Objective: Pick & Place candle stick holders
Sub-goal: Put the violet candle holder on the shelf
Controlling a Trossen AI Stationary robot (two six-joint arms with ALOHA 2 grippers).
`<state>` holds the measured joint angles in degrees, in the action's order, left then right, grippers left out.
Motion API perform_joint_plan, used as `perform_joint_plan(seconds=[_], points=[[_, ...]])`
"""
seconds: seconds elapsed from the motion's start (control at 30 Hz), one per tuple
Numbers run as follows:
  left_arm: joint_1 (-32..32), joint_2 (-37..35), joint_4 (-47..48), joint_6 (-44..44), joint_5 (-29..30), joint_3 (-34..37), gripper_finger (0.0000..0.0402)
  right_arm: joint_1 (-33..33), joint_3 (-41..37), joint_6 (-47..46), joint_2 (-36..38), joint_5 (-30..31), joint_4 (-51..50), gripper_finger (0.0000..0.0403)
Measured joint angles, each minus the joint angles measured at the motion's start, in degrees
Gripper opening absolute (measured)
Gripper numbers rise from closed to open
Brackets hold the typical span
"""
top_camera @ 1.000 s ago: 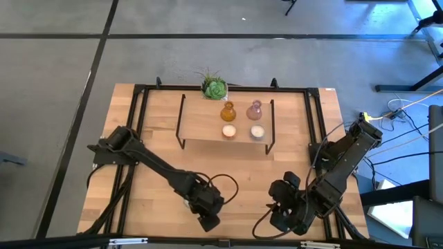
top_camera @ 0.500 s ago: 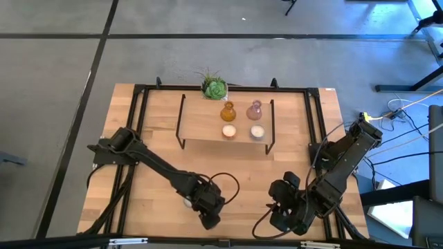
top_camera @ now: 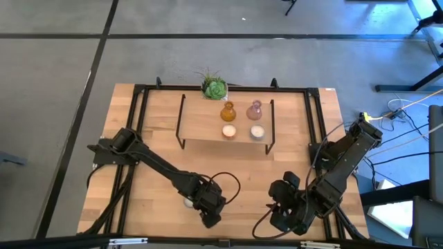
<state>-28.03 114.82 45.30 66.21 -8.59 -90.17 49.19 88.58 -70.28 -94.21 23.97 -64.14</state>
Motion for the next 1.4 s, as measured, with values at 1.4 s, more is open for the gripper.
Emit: perform_joint_plan(seconds=[1.4], points=[[-0.96,-32.44,-1.03,-19.82,44.43,0.04,0.0018,-9.3,0.02,34.42,6.83,5.97,23.24,0.0188]])
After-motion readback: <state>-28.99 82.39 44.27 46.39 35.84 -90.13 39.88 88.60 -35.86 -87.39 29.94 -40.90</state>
